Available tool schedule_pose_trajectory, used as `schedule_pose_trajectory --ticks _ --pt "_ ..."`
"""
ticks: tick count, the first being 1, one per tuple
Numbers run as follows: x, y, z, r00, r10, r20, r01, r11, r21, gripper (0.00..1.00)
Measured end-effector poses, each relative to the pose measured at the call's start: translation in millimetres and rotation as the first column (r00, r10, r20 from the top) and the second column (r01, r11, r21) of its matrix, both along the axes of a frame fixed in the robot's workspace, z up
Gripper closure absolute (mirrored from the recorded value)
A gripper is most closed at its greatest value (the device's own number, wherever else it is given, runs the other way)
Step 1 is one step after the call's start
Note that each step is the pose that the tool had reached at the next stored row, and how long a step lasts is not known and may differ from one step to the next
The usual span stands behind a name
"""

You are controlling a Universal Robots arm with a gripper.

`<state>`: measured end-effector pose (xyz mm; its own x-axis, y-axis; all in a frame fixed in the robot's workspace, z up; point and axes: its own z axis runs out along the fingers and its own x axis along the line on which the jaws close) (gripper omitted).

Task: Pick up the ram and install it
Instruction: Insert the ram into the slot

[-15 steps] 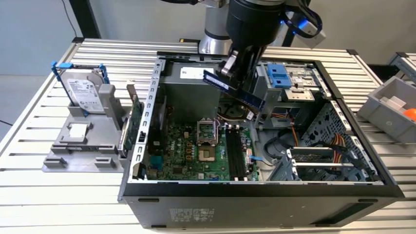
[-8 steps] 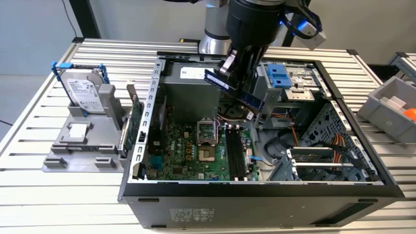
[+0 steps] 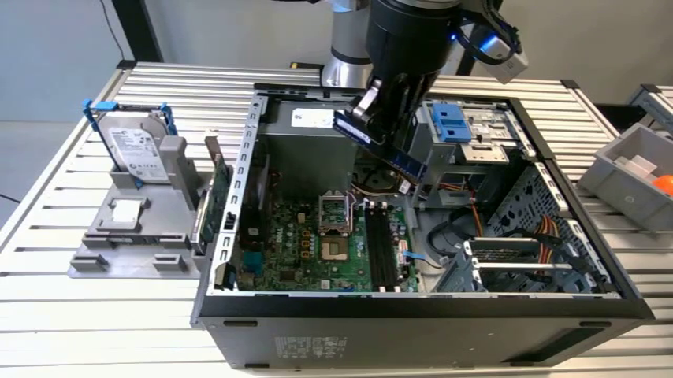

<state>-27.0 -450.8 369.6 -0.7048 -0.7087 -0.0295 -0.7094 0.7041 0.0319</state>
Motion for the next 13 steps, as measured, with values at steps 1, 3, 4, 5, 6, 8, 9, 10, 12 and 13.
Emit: schedule_pose_trajectory --ticks 1,3,4,5,6,8,9,10,12,13 --pt "0.0 0.0 0.0 1.0000 -0.006 0.0000 0.006 1.0000 0.0000 1.00" --pt "0.0 0.0 0.0 0.9998 -0.019 0.0000 0.019 0.9998 0.0000 1.00" --pt "0.0 0.0 0.0 0.9997 -0.026 0.0000 0.026 0.9997 0.0000 1.00" --pt "0.0 0.0 0.0 0.9995 -0.032 0.0000 0.032 0.9995 0.0000 1.00" --pt "0.0 0.0 0.0 0.9992 -0.039 0.0000 0.039 0.9992 0.0000 1.00" --pt "0.0 0.0 0.0 0.9986 -0.052 0.0000 0.052 0.9986 0.0000 1.00" --pt "0.0 0.0 0.0 0.9983 -0.058 0.0000 0.058 0.9983 0.0000 1.00" --pt "0.0 0.0 0.0 0.9979 -0.065 0.0000 0.065 0.9979 0.0000 1.00" --pt "0.0 0.0 0.0 0.9969 -0.078 0.0000 0.078 0.9969 0.0000 1.00" --pt "0.0 0.0 0.0 0.9964 -0.085 0.0000 0.085 0.9964 0.0000 1.00"
